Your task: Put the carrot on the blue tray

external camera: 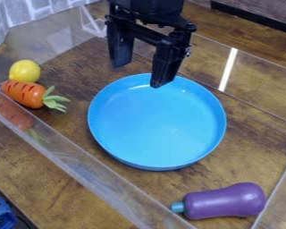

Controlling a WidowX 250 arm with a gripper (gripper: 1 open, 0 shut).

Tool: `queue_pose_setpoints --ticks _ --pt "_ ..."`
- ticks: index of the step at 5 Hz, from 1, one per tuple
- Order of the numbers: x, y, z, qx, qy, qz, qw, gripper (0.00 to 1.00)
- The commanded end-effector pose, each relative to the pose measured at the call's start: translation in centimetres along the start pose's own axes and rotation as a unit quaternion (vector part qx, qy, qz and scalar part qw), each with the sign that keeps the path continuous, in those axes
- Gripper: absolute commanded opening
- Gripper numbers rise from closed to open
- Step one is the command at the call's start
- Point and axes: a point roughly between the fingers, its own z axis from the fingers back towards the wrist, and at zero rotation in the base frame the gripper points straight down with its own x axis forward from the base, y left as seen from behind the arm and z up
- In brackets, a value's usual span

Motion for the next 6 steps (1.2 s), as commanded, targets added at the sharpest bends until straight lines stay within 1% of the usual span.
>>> queue_pose_setpoints --ticks 1,5,6 --pt "-0.1 0.3 -0.4 0.000 0.006 -0.012 0.9999 1.00" --pt "-0.5 1.7 -2.1 -0.001 0.030 -0.051 0.9982 1.00" --pt "-0.8 2.5 -2.4 -0.001 0.035 -0.065 0.9972 1.00"
